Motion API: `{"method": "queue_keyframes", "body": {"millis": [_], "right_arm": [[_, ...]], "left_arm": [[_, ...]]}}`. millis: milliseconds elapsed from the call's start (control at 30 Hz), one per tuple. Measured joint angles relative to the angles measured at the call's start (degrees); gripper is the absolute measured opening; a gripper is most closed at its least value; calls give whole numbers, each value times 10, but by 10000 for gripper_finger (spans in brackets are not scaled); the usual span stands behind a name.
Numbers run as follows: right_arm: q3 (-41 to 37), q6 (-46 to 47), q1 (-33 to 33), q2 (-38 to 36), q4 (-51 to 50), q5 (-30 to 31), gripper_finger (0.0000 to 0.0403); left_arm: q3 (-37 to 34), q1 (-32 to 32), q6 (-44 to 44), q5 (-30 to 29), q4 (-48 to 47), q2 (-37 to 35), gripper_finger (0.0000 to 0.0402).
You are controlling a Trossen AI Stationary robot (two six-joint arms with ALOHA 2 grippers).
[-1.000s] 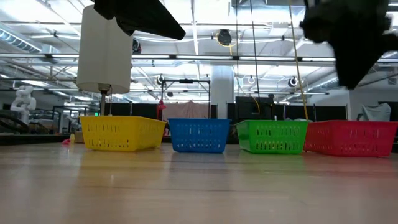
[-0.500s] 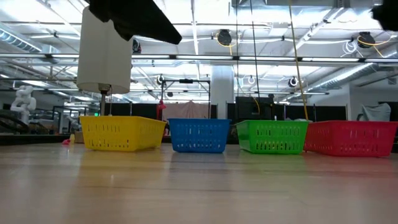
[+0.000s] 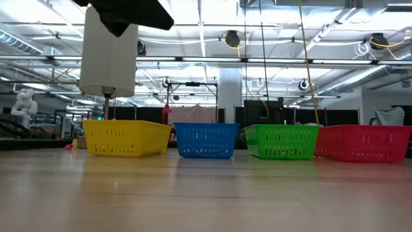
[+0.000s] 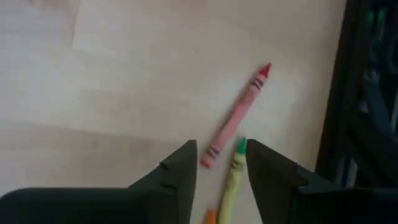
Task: Sort crayons
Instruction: Put the red crayon into the blue bin
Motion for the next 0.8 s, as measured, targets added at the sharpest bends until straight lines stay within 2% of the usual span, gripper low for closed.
{"method": "queue_keyframes", "body": {"millis": [133,333,400,533,800], "right_arm": [[0,-8,-2,32,-8,28,138],[-1,-17,5,62,-53,25,136],[-1,-16,10,57,-47,27,136],[0,-21,24,55,-48,88,135],[0,5,44,-11,-93,63,137]], "left_arm": [[0,-3,-8,0,1,0,2],[0,-5,-21,0,0,0,2],[0,-6,-24,0,0,0,2],[0,-9,-25,0,0,0,2],[0,-5,-20,-4,0,0,2]]}}
